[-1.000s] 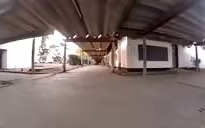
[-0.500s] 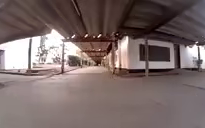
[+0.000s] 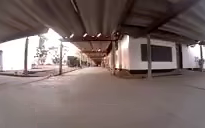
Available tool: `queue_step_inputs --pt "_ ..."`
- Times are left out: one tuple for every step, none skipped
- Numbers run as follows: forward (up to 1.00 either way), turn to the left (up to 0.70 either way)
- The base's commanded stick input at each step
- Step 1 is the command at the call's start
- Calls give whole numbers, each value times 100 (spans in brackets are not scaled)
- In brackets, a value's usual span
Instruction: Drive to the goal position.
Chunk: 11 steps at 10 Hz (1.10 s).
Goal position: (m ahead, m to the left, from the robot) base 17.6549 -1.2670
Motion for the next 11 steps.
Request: queue_step_inputs --pt "70 0" --pt "70 0" --pt "70 0" --pt "70 0" --pt "70 0" --pt "70 0" --pt "70 0" --pt "70 0" --pt "70 0" --pt "70 0" --pt "70 0"
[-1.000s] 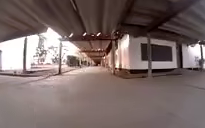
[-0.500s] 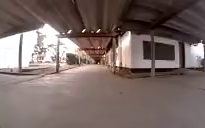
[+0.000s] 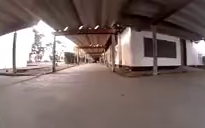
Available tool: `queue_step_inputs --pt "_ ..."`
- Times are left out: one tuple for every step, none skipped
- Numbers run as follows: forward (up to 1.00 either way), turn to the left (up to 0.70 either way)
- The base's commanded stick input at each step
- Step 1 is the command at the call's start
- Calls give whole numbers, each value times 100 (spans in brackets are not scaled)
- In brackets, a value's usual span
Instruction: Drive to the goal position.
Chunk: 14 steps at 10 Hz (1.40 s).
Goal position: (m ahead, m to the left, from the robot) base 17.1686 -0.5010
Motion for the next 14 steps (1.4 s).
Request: queue_step_inputs --pt "70 0" --pt "70 0" --pt "70 0" --pt "70 0" --pt "70 0" --pt "70 0" --pt "70 0" --pt "70 0" --pt "70 0" --pt "70 0" --pt "70 0" --pt "70 0" --pt "70 0" --pt "70 0"
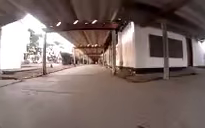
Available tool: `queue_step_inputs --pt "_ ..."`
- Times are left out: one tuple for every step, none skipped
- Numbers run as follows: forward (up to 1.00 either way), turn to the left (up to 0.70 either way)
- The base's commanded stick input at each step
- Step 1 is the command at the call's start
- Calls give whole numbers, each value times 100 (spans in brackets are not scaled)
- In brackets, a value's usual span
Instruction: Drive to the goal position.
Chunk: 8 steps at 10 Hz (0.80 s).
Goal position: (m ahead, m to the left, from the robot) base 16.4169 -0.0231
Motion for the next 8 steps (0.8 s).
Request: queue_step_inputs --pt "70 0" --pt "70 0" --pt "70 0" --pt "70 0" --pt "70 0" --pt "70 0" --pt "70 0" --pt "70 0"
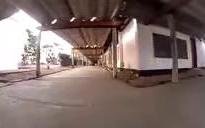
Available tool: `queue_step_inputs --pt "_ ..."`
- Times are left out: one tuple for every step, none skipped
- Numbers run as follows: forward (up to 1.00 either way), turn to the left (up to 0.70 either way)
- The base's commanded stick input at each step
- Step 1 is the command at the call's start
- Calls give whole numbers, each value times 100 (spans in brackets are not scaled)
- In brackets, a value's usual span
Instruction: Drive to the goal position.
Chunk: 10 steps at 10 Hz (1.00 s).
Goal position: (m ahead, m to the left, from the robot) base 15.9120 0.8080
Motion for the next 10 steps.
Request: queue_step_inputs --pt "70 0" --pt "70 0" --pt "70 0" --pt "70 0" --pt "70 0" --pt "70 0" --pt "70 0" --pt "70 0" --pt "70 0" --pt "70 0"
